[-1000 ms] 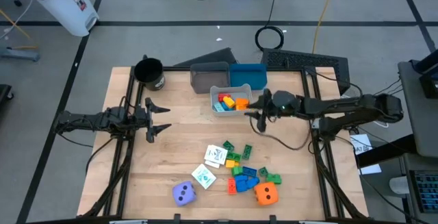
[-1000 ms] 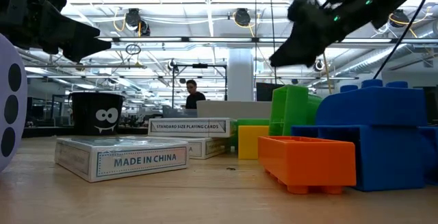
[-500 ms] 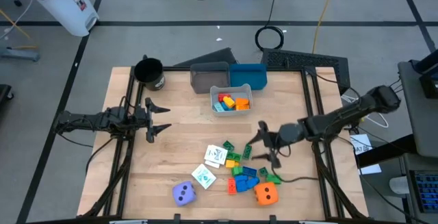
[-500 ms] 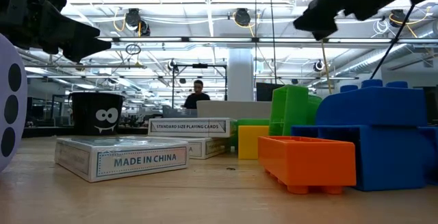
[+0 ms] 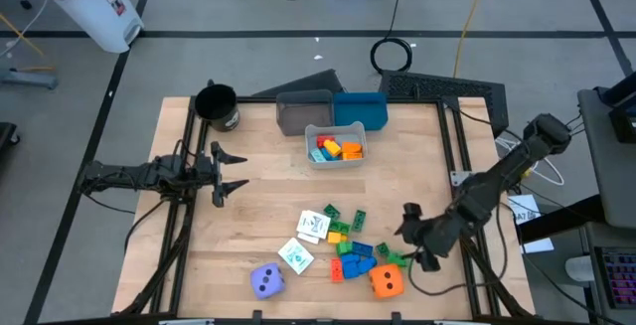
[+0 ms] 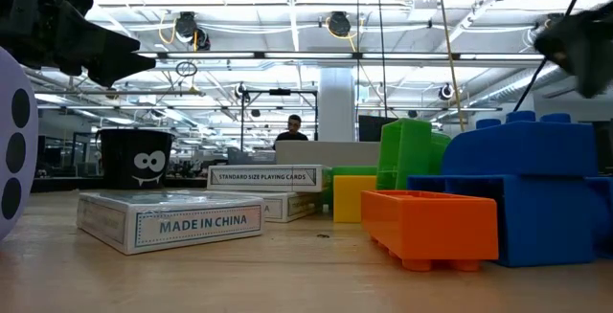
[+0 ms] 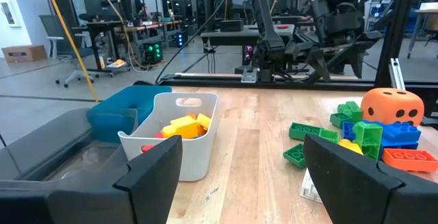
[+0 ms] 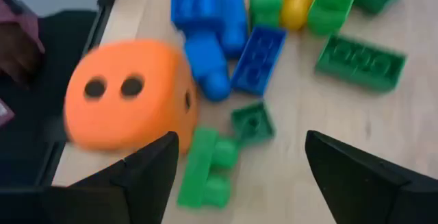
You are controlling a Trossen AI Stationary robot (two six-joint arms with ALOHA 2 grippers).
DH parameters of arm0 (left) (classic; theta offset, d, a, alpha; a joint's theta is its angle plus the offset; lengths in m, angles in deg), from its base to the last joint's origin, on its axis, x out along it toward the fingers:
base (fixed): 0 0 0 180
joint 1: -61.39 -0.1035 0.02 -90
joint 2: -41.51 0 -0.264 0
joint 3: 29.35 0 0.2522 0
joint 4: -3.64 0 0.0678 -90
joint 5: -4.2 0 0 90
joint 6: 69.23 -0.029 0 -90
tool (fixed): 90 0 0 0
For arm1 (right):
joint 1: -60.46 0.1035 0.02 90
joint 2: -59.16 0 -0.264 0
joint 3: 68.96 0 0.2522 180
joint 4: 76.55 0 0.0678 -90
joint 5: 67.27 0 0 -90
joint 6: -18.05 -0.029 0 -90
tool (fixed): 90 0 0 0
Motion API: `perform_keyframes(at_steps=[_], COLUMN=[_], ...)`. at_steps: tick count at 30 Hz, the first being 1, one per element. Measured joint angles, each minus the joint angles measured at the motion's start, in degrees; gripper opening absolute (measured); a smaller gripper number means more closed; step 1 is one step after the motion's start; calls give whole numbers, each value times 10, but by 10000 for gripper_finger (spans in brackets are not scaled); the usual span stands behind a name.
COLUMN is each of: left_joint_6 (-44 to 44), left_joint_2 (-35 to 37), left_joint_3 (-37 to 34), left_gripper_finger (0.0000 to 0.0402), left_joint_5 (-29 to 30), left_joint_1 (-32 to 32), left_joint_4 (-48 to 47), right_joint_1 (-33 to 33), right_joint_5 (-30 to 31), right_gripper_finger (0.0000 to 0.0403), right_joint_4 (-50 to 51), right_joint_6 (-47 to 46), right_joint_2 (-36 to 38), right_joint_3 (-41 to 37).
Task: Pick & Place Toys
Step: Put the green game piece into the gray bin
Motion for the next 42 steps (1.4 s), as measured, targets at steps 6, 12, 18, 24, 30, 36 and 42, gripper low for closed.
perform_keyframes(at_steps=[6,12,18,24,30,36,42], left_joint_6=[0,0,0,0,0,0,0], left_joint_2=[0,0,0,0,0,0,0], left_joint_3=[0,0,0,0,0,0,0], left_gripper_finger=[310,310,310,310,310,310,310], left_joint_5=[0,0,0,0,0,0,0], left_joint_1=[0,0,0,0,0,0,0], left_joint_4=[0,0,0,0,0,0,0], right_joint_1=[55,68,68,68,66,54,34], right_joint_5=[19,29,21,-16,1,2,1], right_gripper_finger=[300,294,286,275,220,159,159], right_joint_4=[32,3,-34,-62,-56,-43,7], right_joint_6=[-46,-31,-21,-5,23,29,31], right_joint_2=[-31,-98,-154,-196,-208,-205,-183], right_joint_3=[0,0,0,0,0,0,0])
